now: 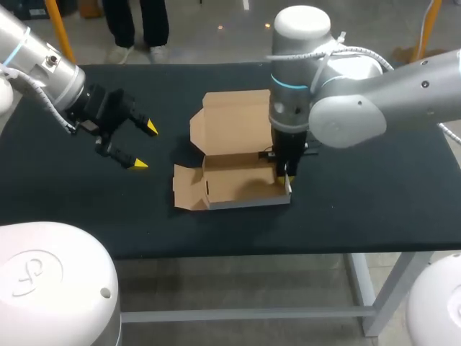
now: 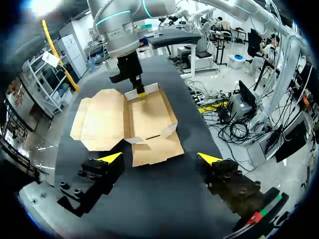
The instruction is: Assemble the packaging by folding the flat box into shape, placing the metal phone stand inside, and closing the box properly
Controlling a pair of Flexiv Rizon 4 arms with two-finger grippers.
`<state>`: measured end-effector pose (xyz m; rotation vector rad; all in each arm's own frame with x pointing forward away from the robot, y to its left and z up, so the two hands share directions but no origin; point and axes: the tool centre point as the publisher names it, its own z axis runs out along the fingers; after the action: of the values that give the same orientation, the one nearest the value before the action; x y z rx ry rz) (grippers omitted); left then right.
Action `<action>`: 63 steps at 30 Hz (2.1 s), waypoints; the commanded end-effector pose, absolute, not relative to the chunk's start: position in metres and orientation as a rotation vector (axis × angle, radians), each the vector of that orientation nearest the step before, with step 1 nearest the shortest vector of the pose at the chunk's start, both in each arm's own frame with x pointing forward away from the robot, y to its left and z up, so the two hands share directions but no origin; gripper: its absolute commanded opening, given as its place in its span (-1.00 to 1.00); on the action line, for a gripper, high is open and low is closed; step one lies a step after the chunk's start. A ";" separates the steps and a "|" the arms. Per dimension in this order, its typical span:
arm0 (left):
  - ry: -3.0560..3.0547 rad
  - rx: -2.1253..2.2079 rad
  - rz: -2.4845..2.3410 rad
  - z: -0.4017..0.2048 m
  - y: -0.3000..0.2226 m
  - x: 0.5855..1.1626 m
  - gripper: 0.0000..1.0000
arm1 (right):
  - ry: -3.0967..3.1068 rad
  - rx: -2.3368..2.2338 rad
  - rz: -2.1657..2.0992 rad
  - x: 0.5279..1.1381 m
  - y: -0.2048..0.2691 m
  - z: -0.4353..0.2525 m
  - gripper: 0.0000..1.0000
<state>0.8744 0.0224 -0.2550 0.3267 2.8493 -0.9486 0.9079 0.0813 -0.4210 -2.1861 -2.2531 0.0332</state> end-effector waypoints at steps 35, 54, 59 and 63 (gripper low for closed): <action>2.794 -1.178 -1.169 -0.269 0.016 0.849 1.00 | -2.251 -2.187 0.040 0.909 0.082 -0.419 -1.00; 2.233 -2.059 -0.971 -0.306 0.008 0.854 1.00 | -2.251 -2.187 0.040 0.909 0.082 -0.419 -1.00; 2.233 -2.059 -0.971 -0.306 0.008 0.854 1.00 | -2.251 -2.187 0.040 0.909 0.082 -0.419 -1.00; 2.191 -2.153 -0.918 -0.307 0.006 0.858 1.00 | -2.251 -2.187 0.040 0.909 0.082 -0.419 -1.00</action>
<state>0.8598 0.0109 -0.3065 -1.6344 2.5649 -1.1117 0.9081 0.0813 -0.4202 -2.1882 -2.2520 0.0330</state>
